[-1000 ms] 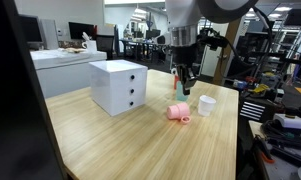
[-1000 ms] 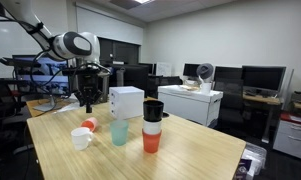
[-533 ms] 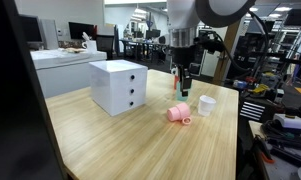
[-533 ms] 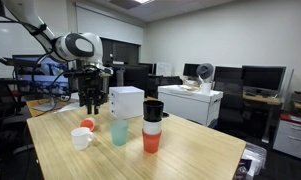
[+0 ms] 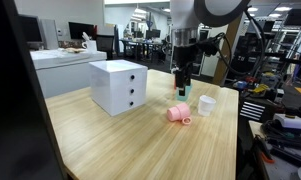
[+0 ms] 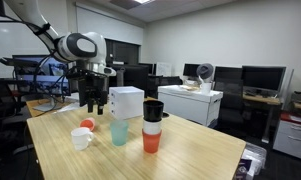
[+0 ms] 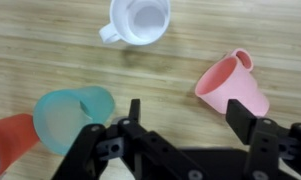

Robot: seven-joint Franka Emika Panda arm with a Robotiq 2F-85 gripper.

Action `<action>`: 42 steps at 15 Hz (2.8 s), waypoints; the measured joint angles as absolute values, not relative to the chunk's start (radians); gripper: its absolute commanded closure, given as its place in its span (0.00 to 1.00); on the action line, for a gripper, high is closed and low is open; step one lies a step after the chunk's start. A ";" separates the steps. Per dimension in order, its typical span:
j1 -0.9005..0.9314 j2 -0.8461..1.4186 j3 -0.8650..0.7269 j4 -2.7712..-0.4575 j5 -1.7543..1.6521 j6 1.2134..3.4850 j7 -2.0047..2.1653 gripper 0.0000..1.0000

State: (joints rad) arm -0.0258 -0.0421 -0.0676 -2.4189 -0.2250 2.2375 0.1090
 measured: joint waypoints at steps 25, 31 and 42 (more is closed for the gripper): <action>-0.022 -0.102 0.014 -2.673 -0.118 2.614 0.595 0.84; -0.026 -0.128 0.066 -2.675 -0.393 2.517 0.684 0.99; -0.004 -0.122 0.056 -2.591 -0.375 2.217 0.409 0.95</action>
